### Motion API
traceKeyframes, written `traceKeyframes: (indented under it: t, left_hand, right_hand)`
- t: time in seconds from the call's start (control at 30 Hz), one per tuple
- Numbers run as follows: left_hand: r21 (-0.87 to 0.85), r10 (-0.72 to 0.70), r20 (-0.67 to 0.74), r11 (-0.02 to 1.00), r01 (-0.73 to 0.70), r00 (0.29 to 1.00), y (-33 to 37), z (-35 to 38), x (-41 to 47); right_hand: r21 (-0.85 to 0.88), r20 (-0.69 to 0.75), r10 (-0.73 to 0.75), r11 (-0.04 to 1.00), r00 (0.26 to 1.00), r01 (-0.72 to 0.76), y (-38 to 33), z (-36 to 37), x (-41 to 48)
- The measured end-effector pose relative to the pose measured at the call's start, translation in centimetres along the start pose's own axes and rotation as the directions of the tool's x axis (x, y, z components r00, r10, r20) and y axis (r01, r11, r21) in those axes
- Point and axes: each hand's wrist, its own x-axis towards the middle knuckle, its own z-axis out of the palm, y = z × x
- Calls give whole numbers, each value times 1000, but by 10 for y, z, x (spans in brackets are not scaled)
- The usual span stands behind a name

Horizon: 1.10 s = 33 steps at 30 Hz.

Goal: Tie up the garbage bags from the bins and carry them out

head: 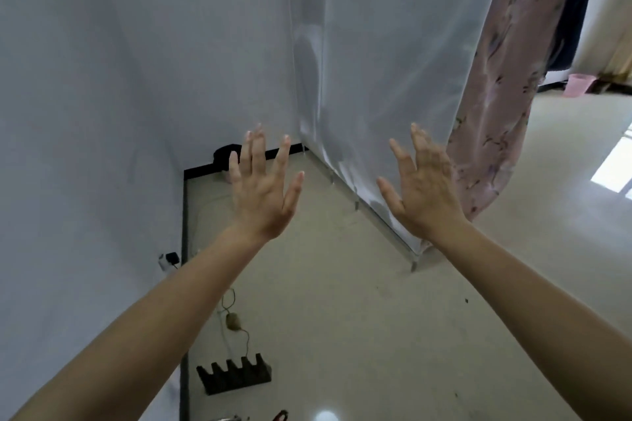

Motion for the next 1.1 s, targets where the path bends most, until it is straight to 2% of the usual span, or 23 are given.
traceKeyframes:
  t: [0.1,0.27,0.43,0.6,0.73,0.87,0.97,1.1]
  left_hand:
    - [80,-40,55,996,35,998,-16,60,48]
    - [177,-243,132,960,218,961,-60,126,137]
    - [248,-354,109,915,320,929,-142,172,202]
    - [287,-465,104,860,422,879,-240,257,246]
    - [294,-518,160,838,461,840,-323,316,303]
    - [312,-499,139,842,440,856,-405,347,404]
    - [300,-517,119,833,466,848,-454,374,479]
    - [288,-479,162,859,423,863,-502,437,544]
  right_hand:
    - [24,20,-27,999,999,27,31,67,62]
    - [121,83,-58,991,995,48,60,165,187]
    - [193,142,-159,973,977,130,48,259,296]
    - [208,196,-236,959,952,195,24,392,390]
    - [193,254,-268,956,929,223,-3,483,472]
    - [170,244,-307,948,920,271,-18,540,582]
    - [198,215,-261,955,941,220,-19,581,657]
    - [221,191,-239,956,952,195,-12,655,731]
